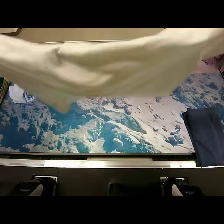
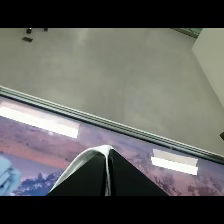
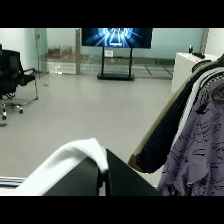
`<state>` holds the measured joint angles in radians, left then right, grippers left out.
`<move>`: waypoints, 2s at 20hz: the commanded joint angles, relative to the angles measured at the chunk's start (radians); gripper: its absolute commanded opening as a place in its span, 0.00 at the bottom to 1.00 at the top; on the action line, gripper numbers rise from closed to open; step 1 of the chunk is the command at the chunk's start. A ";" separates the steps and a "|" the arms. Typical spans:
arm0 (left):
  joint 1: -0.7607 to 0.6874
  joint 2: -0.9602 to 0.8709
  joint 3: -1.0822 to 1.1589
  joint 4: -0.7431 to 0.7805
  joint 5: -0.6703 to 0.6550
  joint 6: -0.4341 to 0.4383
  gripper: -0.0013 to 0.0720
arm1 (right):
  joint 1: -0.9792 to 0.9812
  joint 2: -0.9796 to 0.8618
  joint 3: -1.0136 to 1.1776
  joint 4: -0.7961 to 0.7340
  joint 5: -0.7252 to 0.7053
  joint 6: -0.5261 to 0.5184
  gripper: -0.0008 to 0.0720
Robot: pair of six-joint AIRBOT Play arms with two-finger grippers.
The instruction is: Fold the clothes and pants, and hang the long-sleeved shirts on hangers.
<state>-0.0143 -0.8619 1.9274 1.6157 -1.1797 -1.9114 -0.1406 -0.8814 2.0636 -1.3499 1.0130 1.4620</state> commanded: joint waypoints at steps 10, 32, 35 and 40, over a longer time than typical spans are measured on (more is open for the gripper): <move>-0.021 -0.439 -0.286 -0.171 0.023 -0.004 0.04 | 0.002 -0.702 -0.035 0.169 0.192 0.196 0.05; -0.150 -0.801 -0.349 -0.165 -0.049 -0.049 0.04 | -0.206 -0.802 -0.398 0.348 0.619 -0.012 0.68; -0.144 -0.795 -0.349 -0.166 -0.102 -0.049 0.04 | -0.267 -0.607 -0.787 0.326 0.604 -0.038 0.94; -0.144 -0.795 -0.349 -0.166 -0.122 -0.049 0.04 | -0.266 -0.366 -1.276 0.309 0.508 -0.103 0.91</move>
<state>-0.1604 -1.6592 1.5787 1.4502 -1.2804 -1.9598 -0.3939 -1.3788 1.0554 -1.0298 1.5719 1.4006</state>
